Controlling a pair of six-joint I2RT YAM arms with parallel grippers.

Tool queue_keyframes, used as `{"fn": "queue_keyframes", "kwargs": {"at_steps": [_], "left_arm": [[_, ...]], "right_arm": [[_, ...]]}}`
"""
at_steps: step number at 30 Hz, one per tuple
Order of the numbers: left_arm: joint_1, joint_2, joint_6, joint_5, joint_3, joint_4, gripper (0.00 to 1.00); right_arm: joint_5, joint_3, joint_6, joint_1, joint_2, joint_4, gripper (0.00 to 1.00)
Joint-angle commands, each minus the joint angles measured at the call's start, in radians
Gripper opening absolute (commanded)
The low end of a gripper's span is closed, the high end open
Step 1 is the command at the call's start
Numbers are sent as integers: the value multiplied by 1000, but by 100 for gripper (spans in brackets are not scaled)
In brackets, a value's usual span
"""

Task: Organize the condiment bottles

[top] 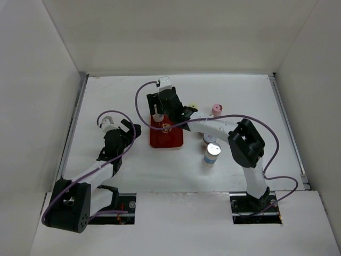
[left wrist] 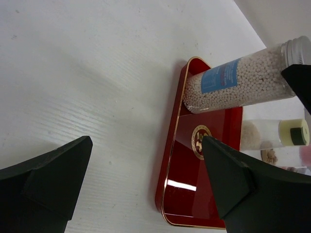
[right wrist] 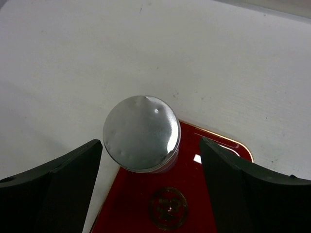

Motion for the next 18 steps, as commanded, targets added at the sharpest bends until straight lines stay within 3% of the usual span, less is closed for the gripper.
{"fn": "queue_keyframes", "kwargs": {"at_steps": [1,9,18], "left_arm": [[6,6,-8,6,1,61,100],[6,-6,-14,9,-5,69,100],[3,47,-25,45,13,76,100]], "right_arm": [[15,-17,-1,11,-170,107,88],[76,-295,-6,-23,-473,166,86],[71,-401,66,-153,-435,28,82]]}}
